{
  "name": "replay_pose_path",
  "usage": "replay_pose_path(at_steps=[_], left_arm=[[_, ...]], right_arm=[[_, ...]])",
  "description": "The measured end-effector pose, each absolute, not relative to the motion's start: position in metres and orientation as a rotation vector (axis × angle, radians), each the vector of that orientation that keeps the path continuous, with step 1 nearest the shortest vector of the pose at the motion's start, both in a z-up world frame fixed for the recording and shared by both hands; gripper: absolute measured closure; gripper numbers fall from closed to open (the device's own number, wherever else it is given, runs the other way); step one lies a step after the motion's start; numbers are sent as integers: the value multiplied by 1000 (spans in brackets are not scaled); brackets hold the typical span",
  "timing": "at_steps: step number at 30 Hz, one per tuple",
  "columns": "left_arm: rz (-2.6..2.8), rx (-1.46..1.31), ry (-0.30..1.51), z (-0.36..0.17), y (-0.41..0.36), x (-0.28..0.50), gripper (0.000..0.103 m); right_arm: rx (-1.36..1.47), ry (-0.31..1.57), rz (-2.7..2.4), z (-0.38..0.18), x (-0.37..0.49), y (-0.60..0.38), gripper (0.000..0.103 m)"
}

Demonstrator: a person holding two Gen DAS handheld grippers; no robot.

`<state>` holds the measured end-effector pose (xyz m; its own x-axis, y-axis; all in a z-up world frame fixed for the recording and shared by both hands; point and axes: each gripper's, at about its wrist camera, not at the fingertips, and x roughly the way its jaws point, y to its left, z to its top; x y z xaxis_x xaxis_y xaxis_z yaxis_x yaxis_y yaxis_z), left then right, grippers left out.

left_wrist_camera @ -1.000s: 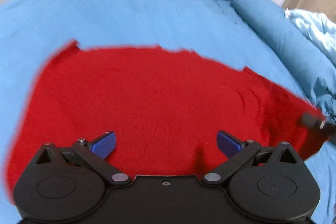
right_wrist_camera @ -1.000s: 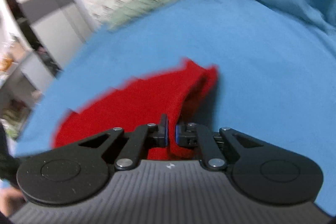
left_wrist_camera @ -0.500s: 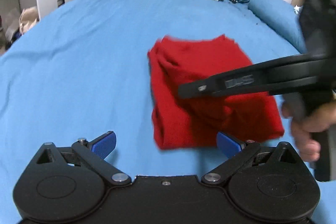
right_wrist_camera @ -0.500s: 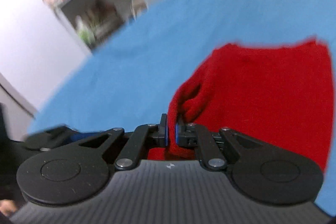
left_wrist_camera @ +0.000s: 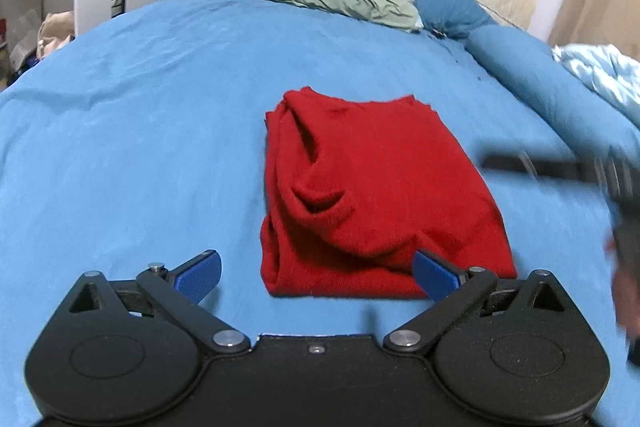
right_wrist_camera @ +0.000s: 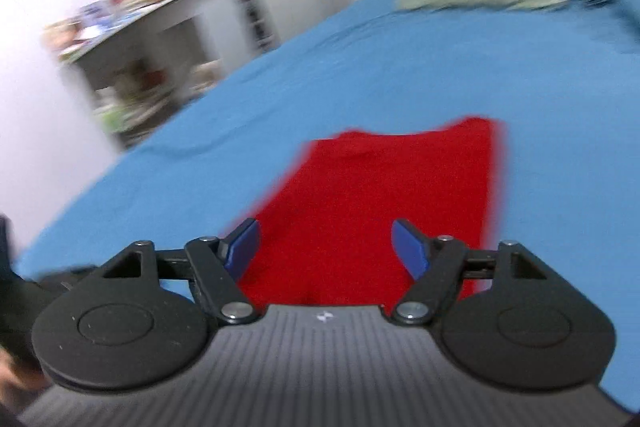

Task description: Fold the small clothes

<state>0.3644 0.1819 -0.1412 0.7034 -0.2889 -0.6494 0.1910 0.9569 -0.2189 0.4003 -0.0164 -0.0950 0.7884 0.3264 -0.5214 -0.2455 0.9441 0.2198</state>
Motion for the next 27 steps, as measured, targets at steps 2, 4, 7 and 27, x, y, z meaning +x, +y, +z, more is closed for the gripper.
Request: replay_pose_path(at_steps=[2, 4, 7, 27], left_arm=[[-265, -162, 739, -140, 182, 368, 0], [-265, -171, 736, -139, 180, 370, 0], [-258, -165, 737, -139, 176, 372, 0], [-234, -177, 722, -143, 174, 376, 0]], right_arm=[[109, 572, 223, -113, 378, -28, 11], [71, 589, 177, -137, 359, -32, 11], [60, 618, 126, -167, 343, -31, 12], [24, 595, -10, -202, 360, -26, 14]])
